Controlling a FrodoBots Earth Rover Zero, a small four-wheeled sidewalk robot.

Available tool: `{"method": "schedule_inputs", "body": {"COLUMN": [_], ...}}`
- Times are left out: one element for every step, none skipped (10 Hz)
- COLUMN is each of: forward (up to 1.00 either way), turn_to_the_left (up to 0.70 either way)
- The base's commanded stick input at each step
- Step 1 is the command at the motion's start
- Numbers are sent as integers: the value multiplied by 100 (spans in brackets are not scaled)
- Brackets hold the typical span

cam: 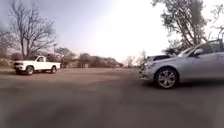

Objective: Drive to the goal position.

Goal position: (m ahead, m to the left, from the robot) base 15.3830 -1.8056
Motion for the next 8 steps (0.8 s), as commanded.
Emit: {"method": "schedule_inputs", "body": {"forward": [70,70,70,70,70,70,70,70], "turn_to_the_left": [0,0,0,0,0,0,0,0]}}
